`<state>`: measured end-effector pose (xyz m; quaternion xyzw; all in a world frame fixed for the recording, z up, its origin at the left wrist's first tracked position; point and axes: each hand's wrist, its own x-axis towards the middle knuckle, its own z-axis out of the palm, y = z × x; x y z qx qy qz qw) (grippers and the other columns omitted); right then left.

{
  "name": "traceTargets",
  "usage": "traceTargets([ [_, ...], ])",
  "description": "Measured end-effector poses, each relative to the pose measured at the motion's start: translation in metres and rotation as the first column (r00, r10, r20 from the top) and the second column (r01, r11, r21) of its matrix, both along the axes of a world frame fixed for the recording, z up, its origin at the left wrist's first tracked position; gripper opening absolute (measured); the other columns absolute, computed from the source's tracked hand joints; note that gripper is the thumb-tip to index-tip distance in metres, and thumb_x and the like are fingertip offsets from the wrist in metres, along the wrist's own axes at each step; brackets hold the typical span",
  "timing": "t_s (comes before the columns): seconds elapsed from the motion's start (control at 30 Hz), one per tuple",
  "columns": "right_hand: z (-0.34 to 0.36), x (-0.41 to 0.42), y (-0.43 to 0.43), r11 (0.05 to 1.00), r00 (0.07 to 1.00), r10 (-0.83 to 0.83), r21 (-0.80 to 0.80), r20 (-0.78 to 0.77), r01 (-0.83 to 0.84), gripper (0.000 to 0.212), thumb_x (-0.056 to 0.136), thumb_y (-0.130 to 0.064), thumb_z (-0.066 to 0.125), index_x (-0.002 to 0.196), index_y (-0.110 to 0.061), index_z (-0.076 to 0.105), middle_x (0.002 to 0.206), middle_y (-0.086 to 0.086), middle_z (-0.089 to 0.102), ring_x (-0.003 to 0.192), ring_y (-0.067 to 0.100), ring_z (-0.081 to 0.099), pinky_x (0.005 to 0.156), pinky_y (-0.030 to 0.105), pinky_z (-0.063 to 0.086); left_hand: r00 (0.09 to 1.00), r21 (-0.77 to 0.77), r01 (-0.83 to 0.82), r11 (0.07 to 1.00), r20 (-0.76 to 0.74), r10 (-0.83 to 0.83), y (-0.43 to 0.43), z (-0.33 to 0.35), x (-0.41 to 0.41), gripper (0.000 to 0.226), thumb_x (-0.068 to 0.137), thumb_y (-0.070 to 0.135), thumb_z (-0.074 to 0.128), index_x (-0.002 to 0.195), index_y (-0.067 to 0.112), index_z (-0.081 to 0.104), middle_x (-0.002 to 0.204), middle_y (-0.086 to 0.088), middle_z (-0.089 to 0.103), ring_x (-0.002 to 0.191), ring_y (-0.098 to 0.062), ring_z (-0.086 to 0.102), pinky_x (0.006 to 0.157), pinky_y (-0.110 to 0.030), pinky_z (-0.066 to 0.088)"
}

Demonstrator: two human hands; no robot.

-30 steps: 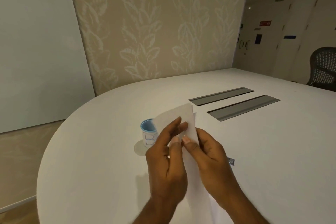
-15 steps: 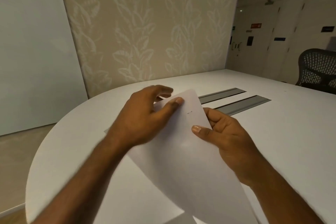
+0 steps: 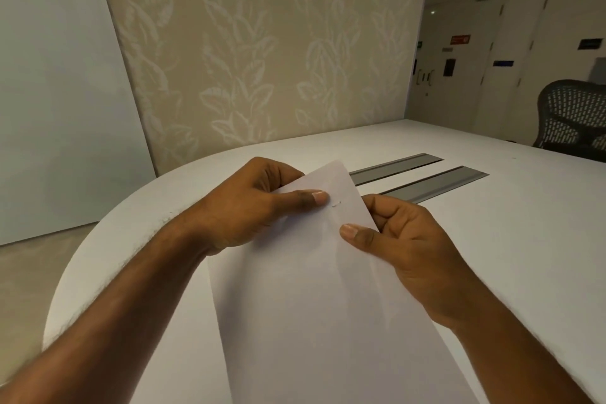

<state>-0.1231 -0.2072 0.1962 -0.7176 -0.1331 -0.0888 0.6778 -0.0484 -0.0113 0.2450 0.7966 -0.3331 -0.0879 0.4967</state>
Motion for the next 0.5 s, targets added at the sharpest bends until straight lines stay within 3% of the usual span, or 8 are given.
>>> traceTargets([
  [0.13,-0.012,0.013,-0.007,0.999,1.000,-0.010,-0.040,0.022,0.011,0.029,0.078,-0.024,0.061,0.101,-0.007,0.067,0.091,0.008,0.075,0.081,0.024,0.072,0.072,0.032,0.060,0.999,0.071,-0.027,0.997,-0.030,0.029,0.000,-0.010,0.007,0.033,0.084,0.037,0.070,0.082,0.005,0.075,0.084,-0.014,0.077,0.071,-0.026,0.071,0.073,-0.039,0.056],
  [0.23,-0.031,0.035,-0.033,0.968,0.970,-0.212,-0.109,0.121,0.226,0.029,0.080,-0.035,0.055,0.089,-0.010,0.068,0.076,0.002,0.074,0.068,0.017,0.070,0.064,0.027,0.058,0.996,0.122,-0.087,0.989,-0.020,0.090,0.003,-0.017,0.014,0.038,0.077,0.044,0.068,0.084,0.007,0.076,0.086,-0.014,0.077,0.075,-0.030,0.073,0.076,-0.041,0.057],
  [0.3,-0.059,0.054,-0.062,0.879,0.903,-0.397,-0.215,0.162,0.426,0.027,0.081,-0.039,0.057,0.085,-0.015,0.067,0.074,0.000,0.072,0.066,0.015,0.070,0.063,0.025,0.057,0.994,0.155,-0.106,0.982,-0.019,0.110,0.005,-0.022,0.018,0.036,0.078,0.044,0.069,0.084,0.009,0.076,0.086,-0.014,0.077,0.076,-0.029,0.074,0.077,-0.042,0.058],
  [0.37,-0.094,0.073,-0.089,0.748,0.845,-0.507,-0.401,0.169,0.529,0.018,0.085,-0.032,0.063,0.086,-0.014,0.067,0.076,0.001,0.071,0.069,0.017,0.069,0.064,0.023,0.056,0.993,0.185,-0.113,0.976,-0.019,0.119,0.006,-0.026,0.020,0.030,0.085,0.040,0.070,0.086,0.011,0.077,0.085,-0.010,0.078,0.080,-0.032,0.075,0.081,-0.045,0.059],
  [0.43,-0.129,0.087,-0.105,0.669,0.835,-0.541,-0.551,0.100,0.500,0.012,0.085,-0.023,0.067,0.090,-0.012,0.067,0.081,0.000,0.068,0.077,0.019,0.066,0.067,0.019,0.051,0.992,0.208,-0.119,0.971,-0.025,0.127,0.005,-0.029,0.022,0.027,0.088,0.037,0.066,0.088,0.012,0.078,0.086,-0.007,0.079,0.081,-0.030,0.075,0.084,-0.047,0.058],
  [0.5,-0.161,0.097,-0.112,0.607,0.845,-0.531,-0.668,0.061,0.430,0.024,0.083,-0.024,0.069,0.103,-0.012,0.065,0.096,0.001,0.066,0.093,0.020,0.062,0.078,0.024,0.049,0.991,0.226,-0.120,0.967,-0.033,0.131,0.004,-0.031,0.023,0.027,0.089,0.036,0.065,0.091,0.013,0.078,0.087,-0.006,0.079,0.082,-0.029,0.075,0.086,-0.049,0.059],
])
